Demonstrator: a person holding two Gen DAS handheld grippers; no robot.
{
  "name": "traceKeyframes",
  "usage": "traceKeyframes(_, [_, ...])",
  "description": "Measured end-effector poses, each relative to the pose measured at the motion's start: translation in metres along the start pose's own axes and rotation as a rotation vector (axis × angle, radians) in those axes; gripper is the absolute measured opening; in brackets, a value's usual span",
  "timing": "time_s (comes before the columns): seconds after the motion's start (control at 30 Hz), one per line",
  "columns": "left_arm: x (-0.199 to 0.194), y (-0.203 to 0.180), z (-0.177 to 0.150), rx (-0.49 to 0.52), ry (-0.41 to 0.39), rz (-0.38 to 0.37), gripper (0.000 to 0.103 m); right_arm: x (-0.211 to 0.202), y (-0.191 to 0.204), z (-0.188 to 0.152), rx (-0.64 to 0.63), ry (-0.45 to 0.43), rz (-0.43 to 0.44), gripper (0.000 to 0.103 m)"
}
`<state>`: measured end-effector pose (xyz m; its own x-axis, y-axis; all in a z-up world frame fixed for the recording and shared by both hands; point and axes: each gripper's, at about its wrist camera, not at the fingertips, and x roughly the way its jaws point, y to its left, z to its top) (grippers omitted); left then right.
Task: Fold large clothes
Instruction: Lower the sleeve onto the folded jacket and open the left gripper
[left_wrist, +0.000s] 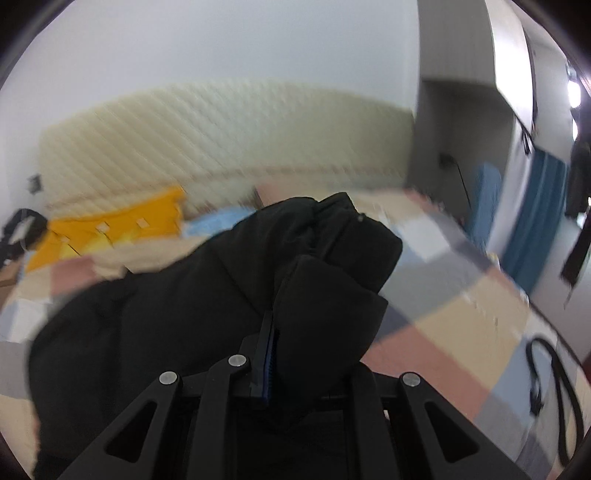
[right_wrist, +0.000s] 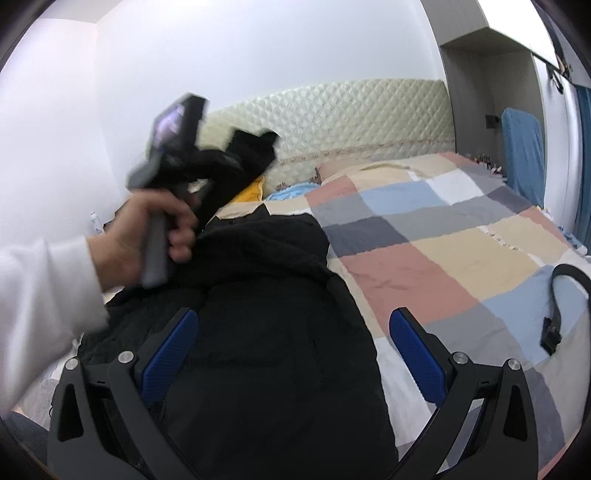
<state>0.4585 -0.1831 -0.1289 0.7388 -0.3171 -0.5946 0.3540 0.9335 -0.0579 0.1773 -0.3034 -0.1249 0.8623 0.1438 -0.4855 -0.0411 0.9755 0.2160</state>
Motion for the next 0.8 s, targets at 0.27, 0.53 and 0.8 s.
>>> traceKeyframes(0.27, [0.088, -0.006, -0.066, 0.000, 0.132, 0.015, 0.013, 0.022, -0.011, -0.005, 0.049, 0.049, 0.001, 0.103])
traceKeyframes(0.53, [0.119, 0.000, -0.090, 0.013, 0.149, 0.059, 0.015, 0.028, -0.002, -0.007, -0.020, 0.035, -0.037, 0.103])
traceKeyframes(0.8, [0.094, -0.023, -0.086, 0.107, 0.190, 0.163, 0.029, 0.030, -0.002, -0.011, -0.026, 0.023, -0.052, 0.103])
